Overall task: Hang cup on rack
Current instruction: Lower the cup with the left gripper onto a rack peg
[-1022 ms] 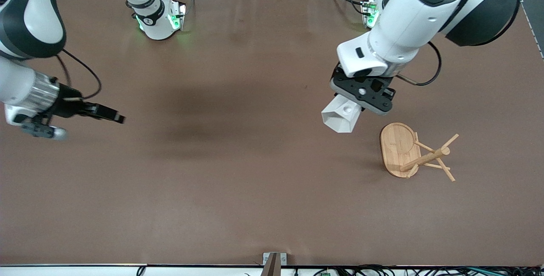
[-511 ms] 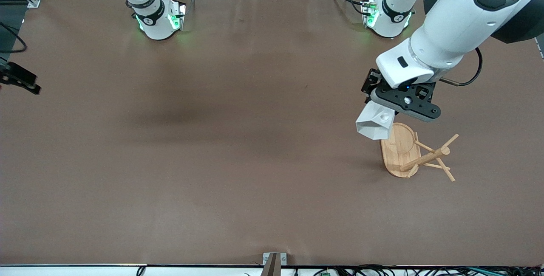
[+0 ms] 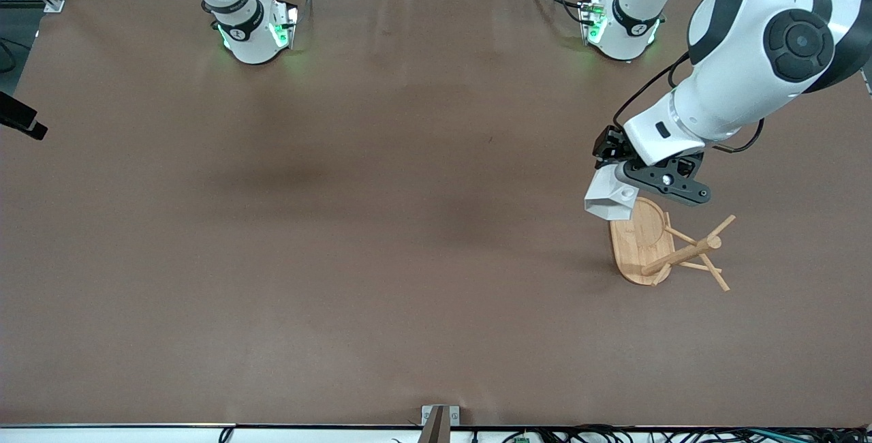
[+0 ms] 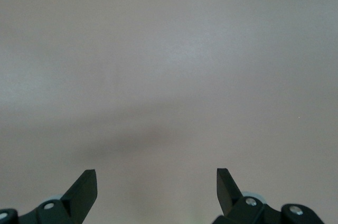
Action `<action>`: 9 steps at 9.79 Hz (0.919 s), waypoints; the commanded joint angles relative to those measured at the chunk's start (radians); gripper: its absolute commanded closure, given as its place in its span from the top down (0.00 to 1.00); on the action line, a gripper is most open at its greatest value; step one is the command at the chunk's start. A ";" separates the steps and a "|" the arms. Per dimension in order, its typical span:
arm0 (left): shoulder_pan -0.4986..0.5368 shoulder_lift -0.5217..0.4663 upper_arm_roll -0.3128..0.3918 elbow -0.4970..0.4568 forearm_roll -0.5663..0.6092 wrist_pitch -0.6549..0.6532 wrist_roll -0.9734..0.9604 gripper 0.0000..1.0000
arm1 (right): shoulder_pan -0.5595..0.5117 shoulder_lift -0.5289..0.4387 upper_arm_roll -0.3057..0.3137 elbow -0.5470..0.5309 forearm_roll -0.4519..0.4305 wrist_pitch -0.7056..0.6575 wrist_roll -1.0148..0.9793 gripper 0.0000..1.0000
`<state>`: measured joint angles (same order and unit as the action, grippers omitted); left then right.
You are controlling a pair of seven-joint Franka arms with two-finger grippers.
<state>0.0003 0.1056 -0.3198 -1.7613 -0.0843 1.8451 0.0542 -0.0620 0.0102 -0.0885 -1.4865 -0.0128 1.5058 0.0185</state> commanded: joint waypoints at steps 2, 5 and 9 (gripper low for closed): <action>-0.097 -0.034 0.166 -0.184 -0.012 0.156 0.159 0.13 | -0.013 0.001 0.007 0.005 0.019 -0.012 -0.012 1.00; -0.120 -0.005 0.195 -0.201 -0.012 0.167 0.182 0.13 | -0.010 -0.001 0.007 0.006 0.024 -0.012 -0.011 1.00; -0.154 0.063 0.261 -0.172 -0.023 0.189 0.227 0.13 | -0.009 -0.001 0.009 0.008 0.027 -0.039 -0.012 1.00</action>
<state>-0.1341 0.1245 -0.0864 -1.9374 -0.0853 2.0063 0.2559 -0.0619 0.0106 -0.0861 -1.4866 -0.0021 1.4812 0.0143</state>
